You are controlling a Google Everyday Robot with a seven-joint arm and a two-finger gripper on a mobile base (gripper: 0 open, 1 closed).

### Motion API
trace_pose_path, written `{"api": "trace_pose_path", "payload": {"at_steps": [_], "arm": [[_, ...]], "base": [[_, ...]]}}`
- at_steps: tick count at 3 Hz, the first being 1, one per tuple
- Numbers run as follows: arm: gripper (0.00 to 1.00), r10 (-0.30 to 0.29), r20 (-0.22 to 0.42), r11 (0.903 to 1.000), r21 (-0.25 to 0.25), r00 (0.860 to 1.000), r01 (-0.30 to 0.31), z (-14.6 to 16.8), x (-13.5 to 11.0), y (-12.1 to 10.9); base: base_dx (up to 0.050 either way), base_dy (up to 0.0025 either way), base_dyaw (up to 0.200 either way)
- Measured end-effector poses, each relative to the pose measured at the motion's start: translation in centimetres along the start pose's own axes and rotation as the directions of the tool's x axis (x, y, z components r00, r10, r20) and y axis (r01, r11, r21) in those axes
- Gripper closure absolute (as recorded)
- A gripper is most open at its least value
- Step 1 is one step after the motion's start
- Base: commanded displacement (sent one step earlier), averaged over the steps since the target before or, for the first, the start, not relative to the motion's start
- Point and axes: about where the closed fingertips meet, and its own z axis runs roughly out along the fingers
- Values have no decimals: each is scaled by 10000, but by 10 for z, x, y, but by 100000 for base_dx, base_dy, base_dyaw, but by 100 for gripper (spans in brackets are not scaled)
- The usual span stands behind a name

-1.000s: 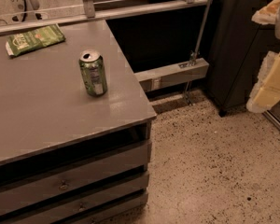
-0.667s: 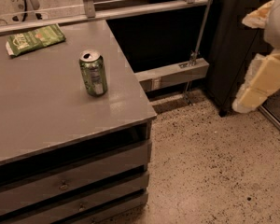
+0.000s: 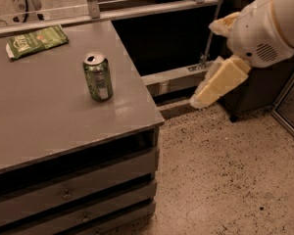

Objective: Move green can near green jalapeno chip bag

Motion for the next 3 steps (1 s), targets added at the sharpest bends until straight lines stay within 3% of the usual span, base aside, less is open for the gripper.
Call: {"api": "trace_pose_path", "payload": {"at_steps": [1,2,3], "arm": [[0,14,1701,9992,-403,9854,56,47,-31,6],[0,346,2782,9949,-1001,9599,-69,93,-56,22],[0,757,3746,9881,-1530,9241,-190,130,-91,40]], "base": [[0,0,0],[0,0,0],[0,0,0]]}}
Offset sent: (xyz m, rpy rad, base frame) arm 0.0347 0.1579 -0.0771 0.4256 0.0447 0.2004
